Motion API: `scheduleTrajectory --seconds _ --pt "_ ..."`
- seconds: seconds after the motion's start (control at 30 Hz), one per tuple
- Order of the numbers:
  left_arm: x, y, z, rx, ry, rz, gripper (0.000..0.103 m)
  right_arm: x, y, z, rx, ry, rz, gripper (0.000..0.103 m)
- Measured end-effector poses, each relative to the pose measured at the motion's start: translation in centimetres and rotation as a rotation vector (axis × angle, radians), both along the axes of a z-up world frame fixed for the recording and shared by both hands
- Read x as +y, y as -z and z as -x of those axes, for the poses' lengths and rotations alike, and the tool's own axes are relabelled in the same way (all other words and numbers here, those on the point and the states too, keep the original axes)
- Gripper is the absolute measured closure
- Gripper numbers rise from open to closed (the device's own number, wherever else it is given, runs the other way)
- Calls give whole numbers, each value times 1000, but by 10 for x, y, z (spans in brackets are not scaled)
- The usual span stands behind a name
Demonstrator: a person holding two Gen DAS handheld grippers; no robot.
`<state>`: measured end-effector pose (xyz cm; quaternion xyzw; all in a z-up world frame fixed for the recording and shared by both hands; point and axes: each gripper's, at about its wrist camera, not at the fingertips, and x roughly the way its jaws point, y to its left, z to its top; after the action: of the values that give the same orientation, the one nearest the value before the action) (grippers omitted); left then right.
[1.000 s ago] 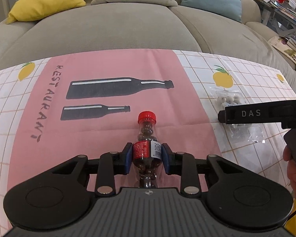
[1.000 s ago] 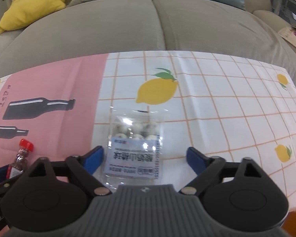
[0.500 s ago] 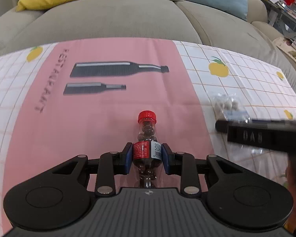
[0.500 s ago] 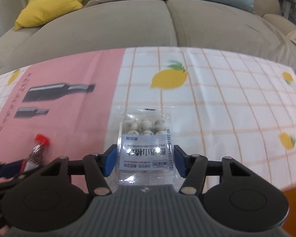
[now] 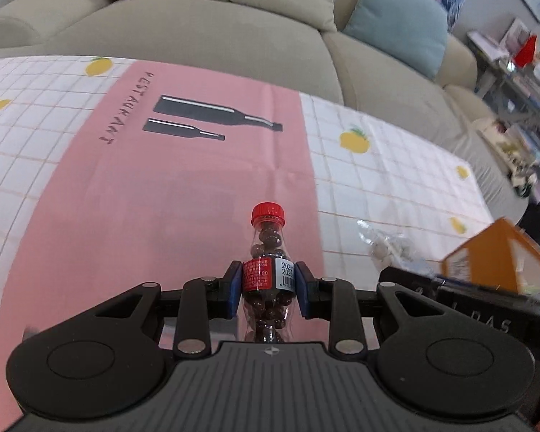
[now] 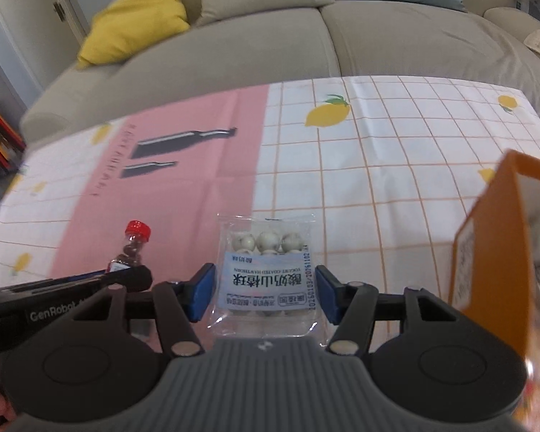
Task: Organize snacks
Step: 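Lift the bottle and bag and carry them over the orange box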
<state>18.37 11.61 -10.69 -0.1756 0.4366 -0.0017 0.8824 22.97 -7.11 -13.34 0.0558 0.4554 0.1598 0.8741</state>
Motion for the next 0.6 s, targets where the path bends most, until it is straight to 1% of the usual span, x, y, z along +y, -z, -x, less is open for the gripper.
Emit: scheduleTrajectory --seconds 0.13,0.23,0.3,0.4,0.5,0.6 --pt "-2 -25 30 -18 -48 53 70 -12 -20 34 -15 8 -60 45" --pt "-10 -40 46 -24 -43 92 70 -24 -37 65 -39 6 -122 45" --pt "-20 -52 54 -27 -26 103 70 -34 -49 85 -60 1 -146 45" --pt "-38 -69 63 -41 31 108 70 -53 -67 112 -91 11 -171 45" --pt "-57 -80 68 -40 100 145 69 -76 -84 131 -120 28 -180 45" --pt "-86 -90 72 -52 188 128 70 -106 -101 146 -131 59 -178 45"
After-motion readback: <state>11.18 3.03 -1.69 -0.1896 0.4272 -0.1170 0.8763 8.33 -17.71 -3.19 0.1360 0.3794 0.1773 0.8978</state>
